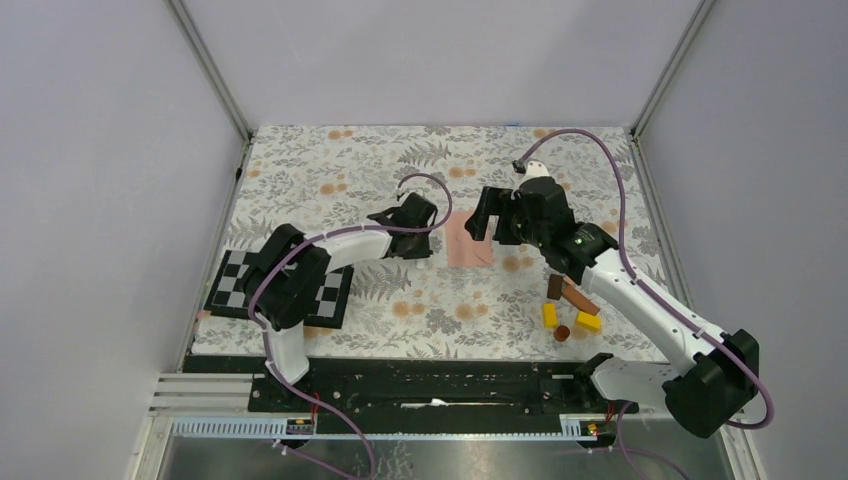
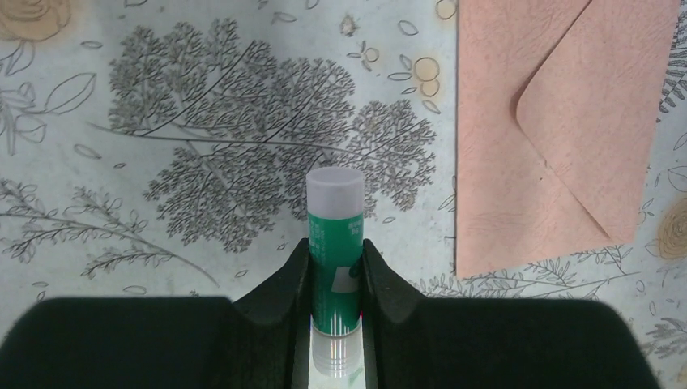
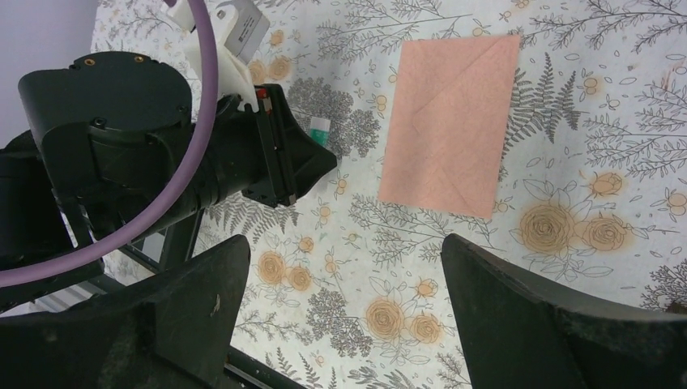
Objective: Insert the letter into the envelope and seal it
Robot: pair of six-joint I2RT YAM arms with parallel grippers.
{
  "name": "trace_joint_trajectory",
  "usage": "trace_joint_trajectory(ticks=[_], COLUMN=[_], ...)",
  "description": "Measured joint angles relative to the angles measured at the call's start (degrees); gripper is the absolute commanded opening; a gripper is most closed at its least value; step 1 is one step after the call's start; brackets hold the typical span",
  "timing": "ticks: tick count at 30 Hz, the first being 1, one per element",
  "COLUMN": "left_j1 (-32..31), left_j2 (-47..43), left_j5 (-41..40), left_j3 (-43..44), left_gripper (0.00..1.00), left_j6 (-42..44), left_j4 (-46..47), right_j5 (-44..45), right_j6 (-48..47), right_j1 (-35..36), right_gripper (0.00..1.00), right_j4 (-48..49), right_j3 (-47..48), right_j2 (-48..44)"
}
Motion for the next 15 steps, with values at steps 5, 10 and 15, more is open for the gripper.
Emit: trace_joint_trajectory(ticks=[5, 10, 15], left_j1=[-1.73, -2.58, -2.58], left_j2=[2.82, 3.58, 4.22], left_j5=[-2.62, -4.5, -5.68], left_j3=[3.23, 3.93, 4.74], left_gripper=[0.12, 0.22, 0.38], left_j6=[0.2, 0.15, 0.24], left_j4=[-0.98, -2.16, -2.67], right_j5=[-0.68, -1.18, -2.34], right_j6=[0.02, 0.04, 0.04], right_j1=[-0.72, -1.16, -1.38], right_gripper=[0.95, 0.95, 0.95], right_j4=[-0.22, -0.17, -0.13], right_j3=[-0.68, -0.74, -0.76], right_j2=[0.0, 0.0, 0.0])
